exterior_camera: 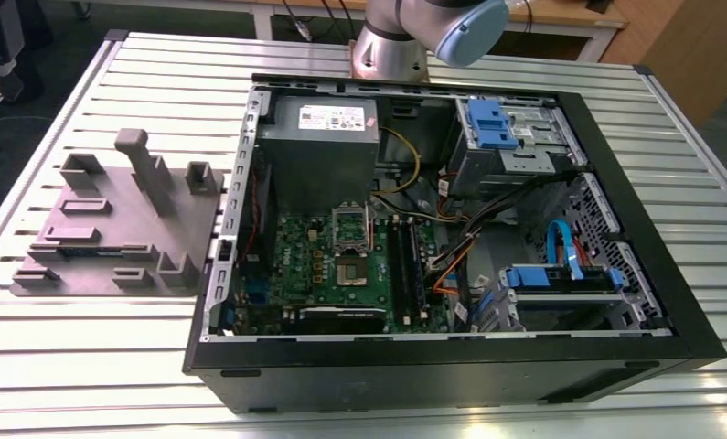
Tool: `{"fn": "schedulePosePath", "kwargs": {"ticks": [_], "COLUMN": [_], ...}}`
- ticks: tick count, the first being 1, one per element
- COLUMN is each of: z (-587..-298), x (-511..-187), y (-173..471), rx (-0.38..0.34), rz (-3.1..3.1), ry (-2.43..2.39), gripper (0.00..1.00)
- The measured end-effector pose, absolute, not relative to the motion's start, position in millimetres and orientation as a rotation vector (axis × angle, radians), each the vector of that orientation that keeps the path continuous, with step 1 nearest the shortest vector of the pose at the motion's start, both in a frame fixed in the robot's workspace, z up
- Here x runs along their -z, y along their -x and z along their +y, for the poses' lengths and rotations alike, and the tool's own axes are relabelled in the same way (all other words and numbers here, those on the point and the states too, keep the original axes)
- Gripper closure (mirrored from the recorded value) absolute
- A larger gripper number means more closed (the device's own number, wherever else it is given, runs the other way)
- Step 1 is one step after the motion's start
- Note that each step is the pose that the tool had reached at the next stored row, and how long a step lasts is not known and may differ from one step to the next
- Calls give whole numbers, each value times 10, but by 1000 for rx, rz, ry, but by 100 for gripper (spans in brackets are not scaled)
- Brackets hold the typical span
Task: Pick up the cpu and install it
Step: 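Pick up the cpu and move it towards the insertion slot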
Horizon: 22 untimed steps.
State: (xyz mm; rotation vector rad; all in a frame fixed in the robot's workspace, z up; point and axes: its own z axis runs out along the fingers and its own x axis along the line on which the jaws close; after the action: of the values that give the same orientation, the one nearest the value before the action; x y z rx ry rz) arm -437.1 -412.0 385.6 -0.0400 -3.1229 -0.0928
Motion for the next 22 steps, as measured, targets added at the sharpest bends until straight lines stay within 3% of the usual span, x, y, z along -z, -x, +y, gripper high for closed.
{"fn": "schedulePosePath", "kwargs": {"ticks": [22], "z": [-4121], "x": [-3856], "y": [4362], "rx": [93], "rz": [-3123], "ry": [40], "gripper": [53]}}
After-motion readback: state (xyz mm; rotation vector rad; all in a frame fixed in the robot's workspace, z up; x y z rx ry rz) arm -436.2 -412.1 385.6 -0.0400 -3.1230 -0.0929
